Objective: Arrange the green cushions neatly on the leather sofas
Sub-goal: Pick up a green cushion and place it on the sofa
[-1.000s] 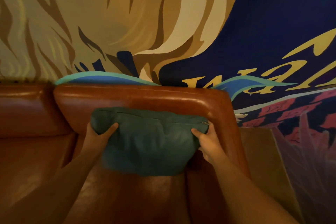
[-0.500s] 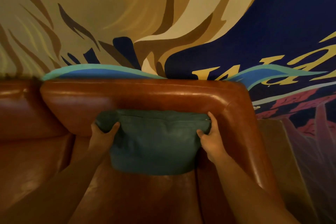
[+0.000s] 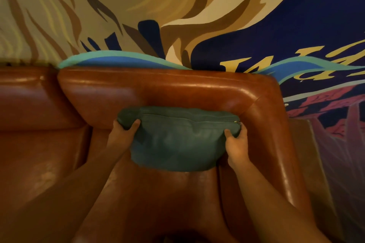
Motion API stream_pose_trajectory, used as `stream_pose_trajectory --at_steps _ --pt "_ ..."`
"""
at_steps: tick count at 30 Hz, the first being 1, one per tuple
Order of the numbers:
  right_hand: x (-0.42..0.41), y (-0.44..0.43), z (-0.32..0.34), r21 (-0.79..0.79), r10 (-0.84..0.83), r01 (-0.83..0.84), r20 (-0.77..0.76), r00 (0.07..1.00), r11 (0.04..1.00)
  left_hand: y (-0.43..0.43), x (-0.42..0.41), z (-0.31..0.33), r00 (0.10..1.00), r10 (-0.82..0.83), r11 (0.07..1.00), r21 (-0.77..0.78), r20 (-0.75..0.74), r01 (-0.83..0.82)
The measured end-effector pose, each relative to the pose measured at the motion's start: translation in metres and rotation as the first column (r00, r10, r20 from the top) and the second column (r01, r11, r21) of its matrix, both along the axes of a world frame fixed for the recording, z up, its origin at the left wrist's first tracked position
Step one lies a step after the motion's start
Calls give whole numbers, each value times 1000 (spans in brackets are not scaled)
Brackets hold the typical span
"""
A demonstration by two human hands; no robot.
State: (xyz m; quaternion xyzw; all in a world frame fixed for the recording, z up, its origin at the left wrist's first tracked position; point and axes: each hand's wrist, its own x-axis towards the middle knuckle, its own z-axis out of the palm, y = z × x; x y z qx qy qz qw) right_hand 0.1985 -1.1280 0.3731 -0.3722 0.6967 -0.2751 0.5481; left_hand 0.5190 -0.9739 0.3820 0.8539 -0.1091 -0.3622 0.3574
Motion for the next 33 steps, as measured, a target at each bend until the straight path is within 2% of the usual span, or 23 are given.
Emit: stream_pose_trajectory --at_steps 4,8,10,13,17,22,25,33 --pt "-4 7 11 -46 45 -46 -34 998 998 -2 -7 19 997 -59 994 92 56 53" --pt "-4 5 20 -18 77 -76 76 994 997 -10 6 25 991 -109 992 65 79 104" --pt "0 10 22 -63 152 -154 -37 988 986 -11 4 30 982 -161 985 86 99 153" --pt "10 28 33 -121 299 -339 -263 917 933 -4 -13 46 946 -253 965 124 201 232" --pt "22 64 69 -92 452 -527 -406 794 845 17 -40 67 874 -365 931 105 320 350" --pt "23 108 109 -55 569 -656 -447 690 753 51 -81 94 840 -428 902 91 335 423" --pt "21 132 124 -84 594 -711 -486 641 698 77 -104 108 824 -443 891 71 352 449" --pt "-22 187 157 -125 657 -804 -512 554 581 157 -165 132 796 -389 919 128 463 374"
